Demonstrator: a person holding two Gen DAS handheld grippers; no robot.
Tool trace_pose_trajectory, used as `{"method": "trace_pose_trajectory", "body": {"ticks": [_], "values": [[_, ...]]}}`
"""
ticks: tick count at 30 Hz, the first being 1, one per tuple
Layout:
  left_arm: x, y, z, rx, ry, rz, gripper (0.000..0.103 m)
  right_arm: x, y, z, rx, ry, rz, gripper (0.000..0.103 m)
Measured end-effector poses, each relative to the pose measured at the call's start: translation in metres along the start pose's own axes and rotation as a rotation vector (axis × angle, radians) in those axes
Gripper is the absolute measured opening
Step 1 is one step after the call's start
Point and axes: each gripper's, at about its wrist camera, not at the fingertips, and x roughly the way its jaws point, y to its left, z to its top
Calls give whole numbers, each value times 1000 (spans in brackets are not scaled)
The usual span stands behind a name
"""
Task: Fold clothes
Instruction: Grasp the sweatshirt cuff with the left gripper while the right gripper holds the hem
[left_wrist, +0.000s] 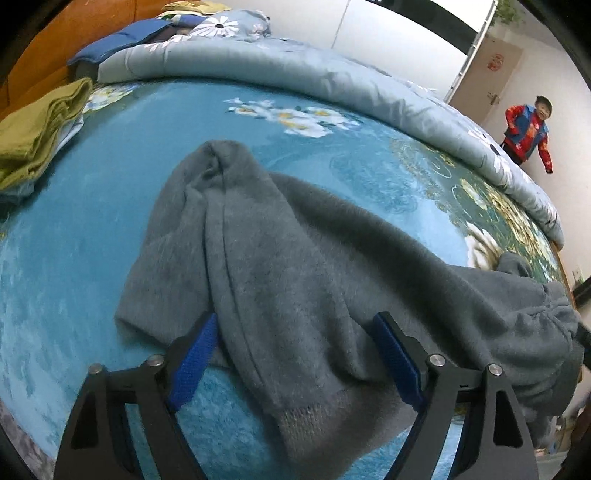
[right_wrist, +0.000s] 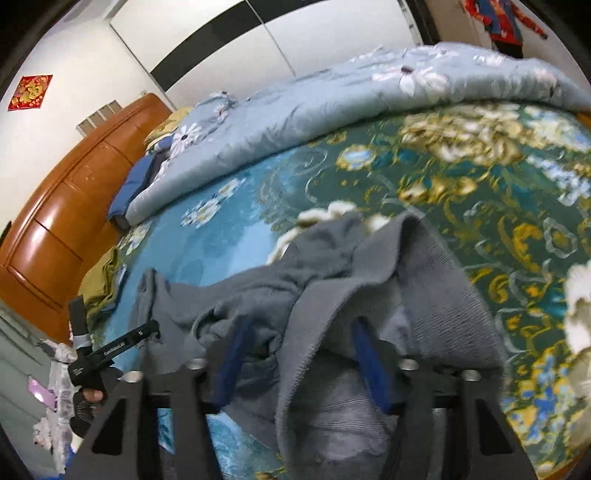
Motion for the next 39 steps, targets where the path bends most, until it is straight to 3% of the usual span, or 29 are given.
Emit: {"method": "trace_pose_trajectory", "body": {"ticks": [2, 4, 7, 13, 17, 22, 27, 29, 32, 35, 39], "values": [[0, 2, -1, -16, 6, -13, 60, 3, 1, -5, -6, 8, 28, 15], [1, 4, -1, -29, 9, -24, 31, -1, 2, -8, -19, -9, 40, 12], [5, 2, 5, -34, -2, -32, 12, -15, 7, -3, -54, -43, 73, 10], [2, 0, 50, 3, -52, -55, 9, -26, 34, 73, -132, -131, 79, 10], [-16, 10, 119, 27, -184, 37, 9, -18, 70, 162, -147, -188, 85, 9], [-69, 45, 199, -3, -348, 122, 9, -33, 160, 260, -288, -305, 61, 9], [-110, 75, 245, -35, -475, 193, 9, -79, 241, 300, -387, -466, 146, 9], [-109, 83, 244, -37, -460, 191, 9, -80, 261, 296, -414, -474, 166, 9], [-83, 90, 225, -12, -368, 220, 9, -63, 281, 277, -451, -429, 186, 9], [-51, 99, 200, -21, -270, 214, 9, -22, 294, 245, -510, -326, 148, 9], [-20, 111, 156, -26, -151, 191, 10, 50, 298, 195, -552, -124, 111, 9]]}}
